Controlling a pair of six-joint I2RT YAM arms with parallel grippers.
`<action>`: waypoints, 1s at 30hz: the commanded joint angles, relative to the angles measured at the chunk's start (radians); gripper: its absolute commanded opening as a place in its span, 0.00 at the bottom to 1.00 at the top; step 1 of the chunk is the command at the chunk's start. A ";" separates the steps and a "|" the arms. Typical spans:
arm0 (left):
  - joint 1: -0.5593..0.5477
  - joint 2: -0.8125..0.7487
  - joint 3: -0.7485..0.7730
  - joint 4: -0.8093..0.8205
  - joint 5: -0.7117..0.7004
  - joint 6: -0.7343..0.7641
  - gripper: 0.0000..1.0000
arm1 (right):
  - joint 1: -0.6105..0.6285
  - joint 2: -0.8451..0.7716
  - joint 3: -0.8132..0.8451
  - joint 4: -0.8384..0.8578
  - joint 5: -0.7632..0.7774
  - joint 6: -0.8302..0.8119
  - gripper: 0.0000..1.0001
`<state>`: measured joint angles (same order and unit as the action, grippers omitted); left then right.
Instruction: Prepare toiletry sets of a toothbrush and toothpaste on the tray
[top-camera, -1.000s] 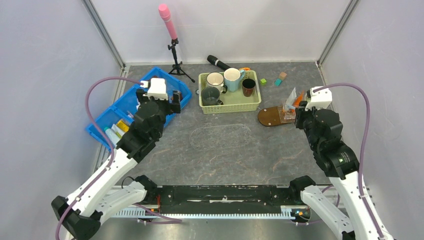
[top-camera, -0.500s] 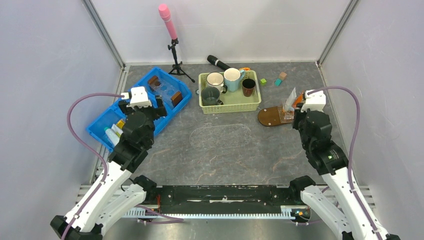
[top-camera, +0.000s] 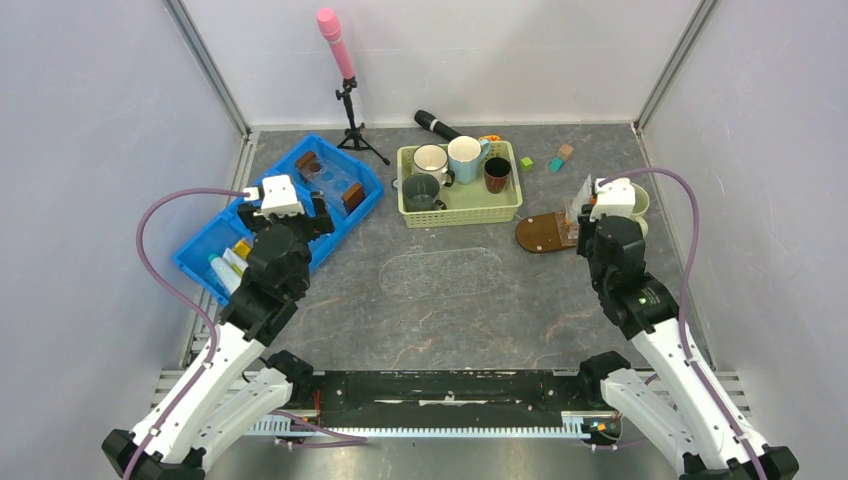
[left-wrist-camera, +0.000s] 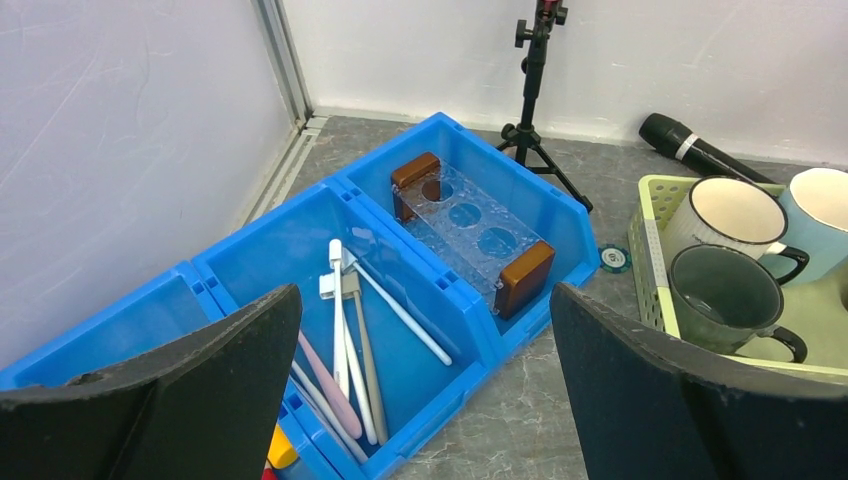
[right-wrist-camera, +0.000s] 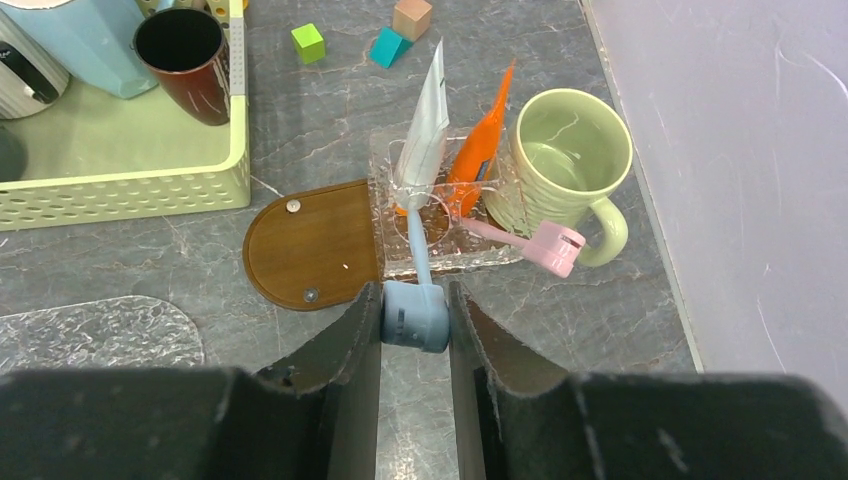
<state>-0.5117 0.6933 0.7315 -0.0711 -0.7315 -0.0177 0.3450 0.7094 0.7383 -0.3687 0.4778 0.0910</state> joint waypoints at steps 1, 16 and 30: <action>0.007 -0.001 -0.003 0.057 -0.019 -0.004 1.00 | 0.000 0.018 -0.005 0.069 0.031 -0.016 0.00; 0.009 0.002 -0.007 0.060 -0.016 0.001 1.00 | -0.030 0.119 -0.004 0.120 -0.007 -0.040 0.06; 0.010 0.000 -0.009 0.063 -0.013 0.000 1.00 | -0.163 0.166 -0.013 0.172 -0.178 -0.017 0.11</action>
<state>-0.5098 0.6941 0.7292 -0.0643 -0.7315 -0.0177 0.2169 0.8661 0.7219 -0.2577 0.3798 0.0631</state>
